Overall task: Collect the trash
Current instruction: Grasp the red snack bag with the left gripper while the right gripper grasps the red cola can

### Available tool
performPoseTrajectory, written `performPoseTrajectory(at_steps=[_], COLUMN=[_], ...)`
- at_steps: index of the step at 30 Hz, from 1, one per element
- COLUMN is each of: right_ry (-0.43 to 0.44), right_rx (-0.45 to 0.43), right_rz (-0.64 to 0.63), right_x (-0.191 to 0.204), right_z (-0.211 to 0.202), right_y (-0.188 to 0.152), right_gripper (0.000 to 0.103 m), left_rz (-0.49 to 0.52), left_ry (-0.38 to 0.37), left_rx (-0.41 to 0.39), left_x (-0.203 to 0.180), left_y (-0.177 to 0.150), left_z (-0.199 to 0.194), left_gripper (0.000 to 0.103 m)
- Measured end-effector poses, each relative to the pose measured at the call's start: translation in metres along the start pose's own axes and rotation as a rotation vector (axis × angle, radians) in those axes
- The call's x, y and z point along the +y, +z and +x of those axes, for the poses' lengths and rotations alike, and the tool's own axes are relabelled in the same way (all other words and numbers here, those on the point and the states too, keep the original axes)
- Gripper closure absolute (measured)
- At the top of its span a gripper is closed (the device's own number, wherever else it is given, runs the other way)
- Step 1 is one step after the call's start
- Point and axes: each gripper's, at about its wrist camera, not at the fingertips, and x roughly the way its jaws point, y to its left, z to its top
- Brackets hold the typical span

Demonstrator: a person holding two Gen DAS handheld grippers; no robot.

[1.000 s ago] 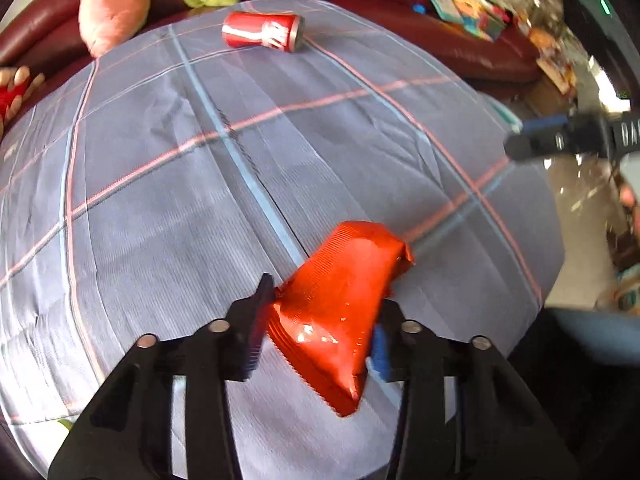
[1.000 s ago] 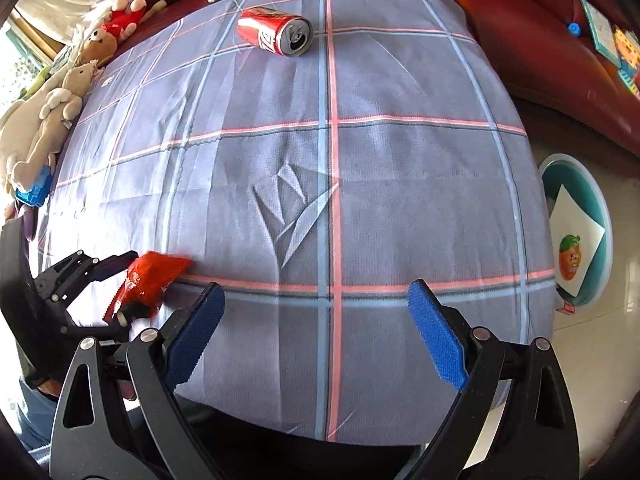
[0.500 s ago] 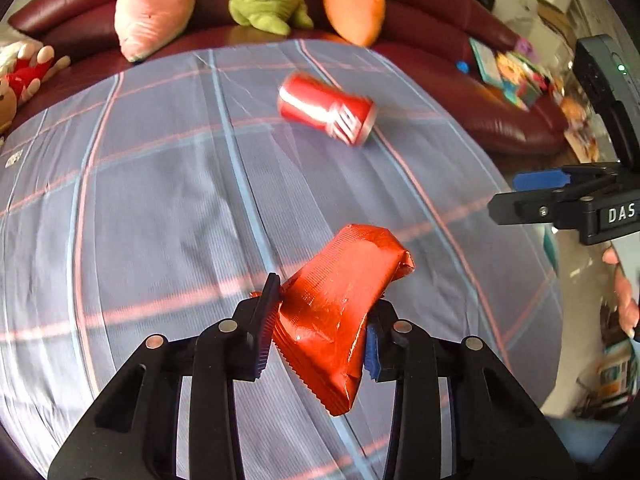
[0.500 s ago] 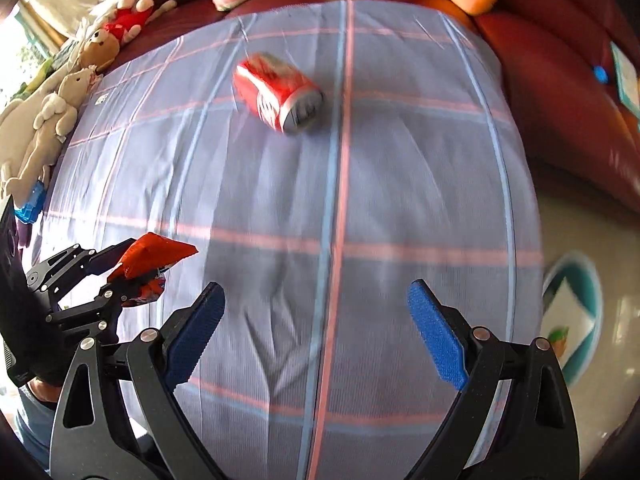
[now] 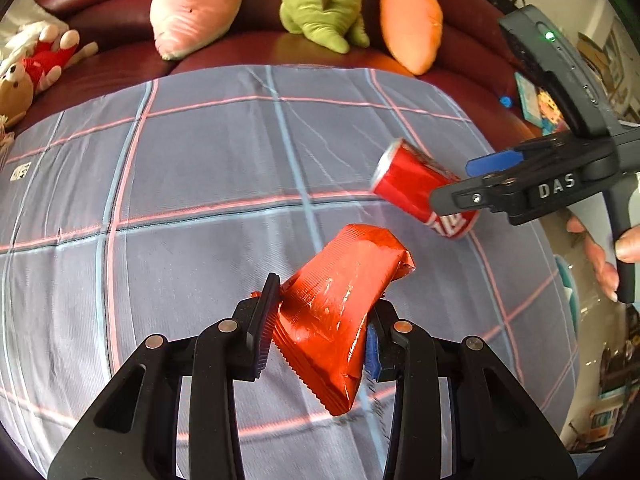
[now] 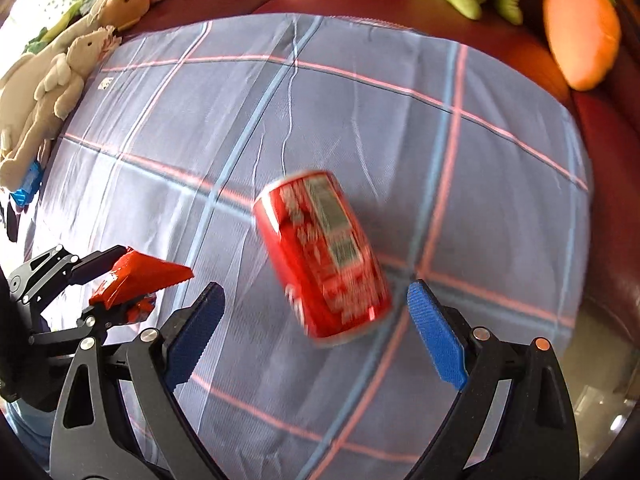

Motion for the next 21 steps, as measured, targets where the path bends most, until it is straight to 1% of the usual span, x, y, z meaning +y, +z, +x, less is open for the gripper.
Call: performPoseTrajectory(at_steps=[4,5,7,8,11,15,21], right_ry=[-0.005,0.001,0.001,-0.004,-0.029,0.009,0.02], right_rx=[0.019,0.02,0.019,0.021,-0.001,-0.037,-0.102], right_rz=[-0.001,-0.006,-0.024,-0.029,-0.01,0.064,0.183], right_x=[-0.001,-0.001,0.002,0.004,0.005,-0.006,-0.036], right_z=[0.018,0.019,0.023,0.024,0.019,0.004,-0.032], right_y=[0.006,0.006,0.006,0.005,-0.003,-0.024,-0.069], right_gripper=[0.015,0.016,0.028,0.037,0.038,0.038,0.038], left_rz=[-0.023,-0.027,-0.03,-0.032,-0.037,-0.011,0.028], left_ry=[0.007,0.007,0.011,0.012,0.008,0.001,-0.03], left_rx=[0.007,0.008,0.008,0.007,0.004,-0.004,-0.016], left_x=[0.008,0.009,0.011,0.011,0.008,-0.006,-0.04], left_y=[0.006,0.006,0.007,0.008,0.007,0.006,0.002], left_z=[0.01,0.011,0.012,0.012,0.009,0.004,-0.006], left_gripper=[0.066,0.066,0.066,0.066,0.066,0.066,0.065])
